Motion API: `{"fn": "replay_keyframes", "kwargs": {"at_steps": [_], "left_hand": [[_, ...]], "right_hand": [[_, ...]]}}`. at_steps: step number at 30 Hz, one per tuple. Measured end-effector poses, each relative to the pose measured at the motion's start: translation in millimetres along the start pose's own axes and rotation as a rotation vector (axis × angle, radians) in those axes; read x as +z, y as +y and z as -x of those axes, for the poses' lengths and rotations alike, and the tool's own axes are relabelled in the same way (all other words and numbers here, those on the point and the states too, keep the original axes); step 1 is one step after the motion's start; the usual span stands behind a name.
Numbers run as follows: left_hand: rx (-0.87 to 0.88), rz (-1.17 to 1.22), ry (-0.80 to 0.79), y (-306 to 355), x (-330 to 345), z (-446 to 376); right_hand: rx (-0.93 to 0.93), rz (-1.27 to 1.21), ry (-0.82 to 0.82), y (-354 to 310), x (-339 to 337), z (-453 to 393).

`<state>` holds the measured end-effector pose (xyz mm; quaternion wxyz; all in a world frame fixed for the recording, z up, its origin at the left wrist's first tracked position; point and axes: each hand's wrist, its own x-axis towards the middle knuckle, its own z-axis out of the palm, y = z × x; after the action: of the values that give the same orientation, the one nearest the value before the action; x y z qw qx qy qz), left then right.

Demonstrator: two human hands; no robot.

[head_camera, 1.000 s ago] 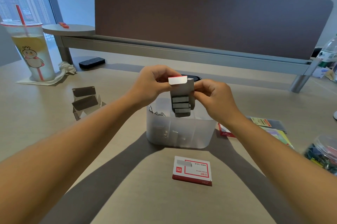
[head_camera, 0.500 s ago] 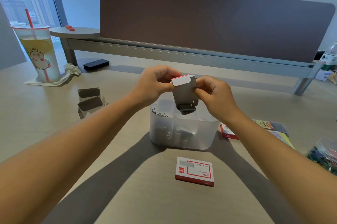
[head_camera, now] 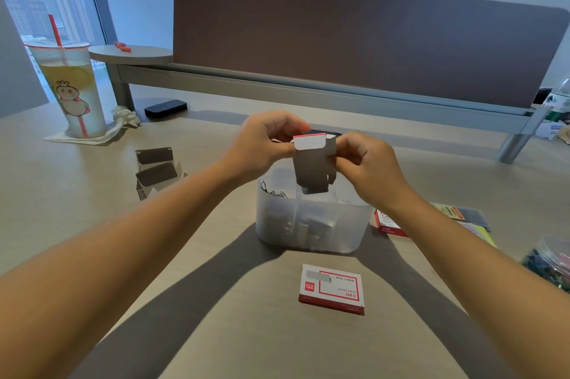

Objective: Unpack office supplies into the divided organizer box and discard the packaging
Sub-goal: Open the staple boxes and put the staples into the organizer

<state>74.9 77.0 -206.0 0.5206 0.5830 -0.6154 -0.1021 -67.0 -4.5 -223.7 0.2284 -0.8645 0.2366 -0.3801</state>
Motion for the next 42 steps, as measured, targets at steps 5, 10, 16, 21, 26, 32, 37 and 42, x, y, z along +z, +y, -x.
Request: {"fn": "replay_keyframes", "kwargs": {"at_steps": [5, 10, 16, 21, 26, 32, 37, 42], "left_hand": [[-0.033, 0.012, -0.006, 0.0, 0.4, 0.6], [-0.096, -0.052, -0.136, 8.4, -6.0, 9.9], [-0.119, -0.263, -0.302, 15.7, -5.4, 42.7], [-0.138, -0.282, -0.249, 20.8, -0.3, 86.6], [-0.222, -0.275, -0.134, 11.8, -0.9, 127.5], [-0.305, -0.328, -0.010, -4.8, -15.8, 158.8], [-0.419, -0.445, 0.054, -18.4, -37.0, 175.0], [-0.583, -0.572, 0.113, -36.3, -68.8, 184.8]], "right_hand": [[0.073, -0.108, 0.025, -1.9, -0.3, -4.3], [0.166, -0.229, 0.025, -13.3, -10.0, -6.7], [0.137, -0.216, -0.078, -30.8, -11.5, 12.5], [0.130, -0.214, -0.110, -37.1, -2.0, 46.0], [0.021, -0.080, -0.009, -34.4, 0.6, 89.3], [0.050, 0.276, -0.285, -18.3, 7.3, 129.7], [-0.017, 0.326, -0.363, -30.0, 28.5, 131.7], [-0.115, 0.319, -0.447, -53.8, 69.7, 117.7]]}}
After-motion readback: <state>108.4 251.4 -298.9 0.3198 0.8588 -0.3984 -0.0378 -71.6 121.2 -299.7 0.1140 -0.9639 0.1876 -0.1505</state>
